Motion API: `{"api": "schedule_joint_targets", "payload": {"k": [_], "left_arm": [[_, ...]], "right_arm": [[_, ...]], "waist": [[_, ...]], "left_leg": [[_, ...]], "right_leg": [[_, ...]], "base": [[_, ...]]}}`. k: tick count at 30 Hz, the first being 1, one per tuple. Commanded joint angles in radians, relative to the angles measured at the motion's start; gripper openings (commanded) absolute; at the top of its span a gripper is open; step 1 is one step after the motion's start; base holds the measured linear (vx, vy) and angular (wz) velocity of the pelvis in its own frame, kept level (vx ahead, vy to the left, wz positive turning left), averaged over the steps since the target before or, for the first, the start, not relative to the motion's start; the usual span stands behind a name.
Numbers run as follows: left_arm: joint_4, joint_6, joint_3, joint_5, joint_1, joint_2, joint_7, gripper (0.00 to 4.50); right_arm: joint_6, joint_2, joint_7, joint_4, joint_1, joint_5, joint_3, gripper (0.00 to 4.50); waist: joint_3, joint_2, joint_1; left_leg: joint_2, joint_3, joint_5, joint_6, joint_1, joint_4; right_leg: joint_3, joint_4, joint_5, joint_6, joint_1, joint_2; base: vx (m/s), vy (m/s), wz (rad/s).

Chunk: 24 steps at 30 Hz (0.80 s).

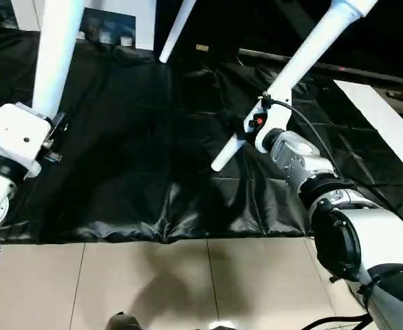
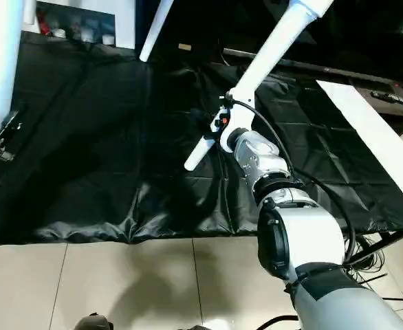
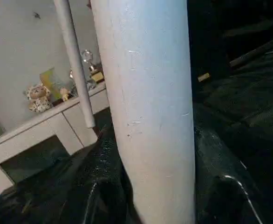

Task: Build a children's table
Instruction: Flip table

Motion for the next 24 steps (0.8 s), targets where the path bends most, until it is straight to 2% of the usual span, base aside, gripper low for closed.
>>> {"api": "schedule_joint_targets", "payload": {"k": [1, 2, 5, 7, 8, 10, 11, 13, 15, 17, 19, 22, 23, 24], "left_arm": [[0.043, 0.016, -0.114, 0.1, 0.053, 0.018, -0.065, 1.49], [0.052, 0.013, -0.123, 0.1, 0.046, 0.01, -0.063, 1.49], [0.06, 0.012, -0.13, 0.103, 0.04, 0.004, -0.06, 1.49], [0.065, 0.011, -0.136, 0.102, 0.036, 0.001, -0.058, 1.49], [0.078, 0.007, -0.152, 0.105, 0.027, -0.014, -0.05, 1.49], [0.093, 0.001, -0.167, 0.108, 0.018, -0.032, -0.04, 1.49], [0.114, -0.004, -0.181, 0.108, 0.01, -0.057, -0.03, 1.49], [0.13, -0.012, -0.189, 0.107, 0.009, -0.073, -0.025, 1.49], [0.157, -0.027, -0.204, 0.107, 0.008, -0.101, -0.013, 1.49], [0.168, -0.032, -0.211, 0.109, 0.004, -0.113, -0.007, 1.49], [0.18, -0.039, -0.22, 0.111, -0.001, -0.126, -0.004, 1.49], [0.194, -0.046, -0.229, 0.114, -0.007, -0.142, 0.001, 1.51], [0.195, -0.047, -0.229, 0.114, -0.008, -0.143, 0.002, 1.51], [0.205, -0.051, -0.232, 0.117, -0.012, -0.149, 0.005, 1.51]], "right_arm": [[-0.021, -0.007, 0.063, -0.016, -0.007, 0.025, -0.029, 3.32], [-0.033, -0.011, 0.075, -0.019, -0.006, 0.015, -0.02, 3.19], [-0.04, -0.014, 0.084, -0.022, -0.005, 0.01, -0.015, 2.96], [-0.047, -0.016, 0.093, -0.021, -0.005, 0.0, -0.015, 2.88], [-0.068, -0.022, 0.099, -0.028, 0.0, -0.008, -0.014, 2.71], [-0.088, -0.029, 0.101, -0.035, 0.006, -0.012, -0.014, 2.57], [-0.117, -0.037, 0.097, -0.048, 0.016, -0.024, -0.002, 2.57], [-0.135, -0.039, 0.091, -0.064, 0.026, -0.025, 0.001, 2.43], [-0.169, -0.044, 0.084, -0.112, 0.056, -0.024, 0.006, 2.21], [-0.178, -0.045, 0.084, -0.14, 0.074, -0.02, 0.003, 2.11], [-0.179, -0.042, 0.077, -0.188, 0.104, -0.014, 0.001, 1.88], [-0.185, -0.035, 0.067, -0.3, 0.178, -0.022, 0.021, 1.68], [-0.183, -0.034, 0.064, -0.317, 0.189, -0.023, 0.023, 1.59], [-0.16, -0.022, 0.043, -0.417, 0.25, -0.022, 0.032, 1.59]], "waist": [[-0.046, 0.058, 0.0], [-0.049, 0.064, 0.0], [-0.049, 0.064, -0.003], [-0.048, 0.065, -0.002], [-0.056, 0.068, -0.003], [-0.057, 0.068, -0.003], [-0.062, 0.072, 0.001], [-0.067, 0.076, 0.002], [-0.074, 0.075, 0.001], [-0.077, 0.072, -0.001], [-0.079, 0.071, 0.0], [-0.08, 0.07, 0.0], [-0.083, 0.069, -0.001], [-0.084, 0.066, -0.003]], "left_leg": [[0.041, -0.007, -0.157, -0.009, 0.008, -0.086], [0.043, -0.007, -0.139, -0.006, 0.008, -0.084], [0.044, -0.004, -0.111, 0.0, 0.009, -0.082], [0.044, -0.003, -0.116, 0.0, 0.01, -0.082], [0.046, -0.001, -0.123, -0.005, 0.015, -0.081], [0.047, 0.002, -0.129, -0.009, 0.016, -0.08], [0.048, 0.008, -0.114, -0.013, 0.019, -0.077], [0.048, 0.012, -0.104, -0.015, 0.023, -0.074], [0.048, 0.015, -0.084, -0.012, 0.021, -0.071], [0.047, 0.015, -0.075, -0.007, 0.018, -0.071], [0.048, 0.015, -0.074, -0.006, 0.019, -0.071], [0.049, 0.018, -0.08, -0.005, 0.025, -0.07], [0.048, 0.018, -0.07, -0.003, 0.025, -0.07], [0.047, 0.017, -0.061, -0.004, 0.02, -0.07]], "right_leg": [[0.074, -0.065, -0.058, -0.196, 0.041, -0.096], [0.073, -0.061, -0.036, -0.204, 0.043, -0.095], [0.072, -0.058, -0.003, -0.227, 0.044, -0.094], [0.073, -0.059, -0.01, -0.228, 0.044, -0.093], [0.072, -0.06, -0.024, -0.229, 0.044, -0.094], [0.072, -0.06, -0.027, -0.23, 0.044, -0.094], [0.072, -0.058, -0.006, -0.233, 0.043, -0.094], [0.073, -0.056, 0.016, -0.237, 0.041, -0.092], [0.073, -0.053, 0.049, -0.236, 0.046, -0.091], [0.072, -0.05, 0.073, -0.237, 0.049, -0.088], [0.073, -0.052, 0.073, -0.229, 0.049, -0.089], [0.073, -0.055, 0.066, -0.222, 0.046, -0.089], [0.074, -0.054, 0.077, -0.218, 0.048, -0.087], [0.074, -0.053, 0.08, -0.215, 0.052, -0.086]], "base": [[0.0, 0.0, 0.0], [0.0, 0.0, 0.0], [0.0, 0.0, 0.0], [0.0, 0.0, 0.0], [0.0, 0.0, 0.0], [0.0, 0.0, 0.0], [0.0, 0.0, 0.0], [0.0, 0.0, 0.0], [0.0, 0.0, 0.0], [0.0, 0.0, 0.0], [0.0, 0.0, 0.0], [0.0, 0.0, 0.0], [0.0, 0.0, 0.0], [0.0, 0.0, 0.0]]}}
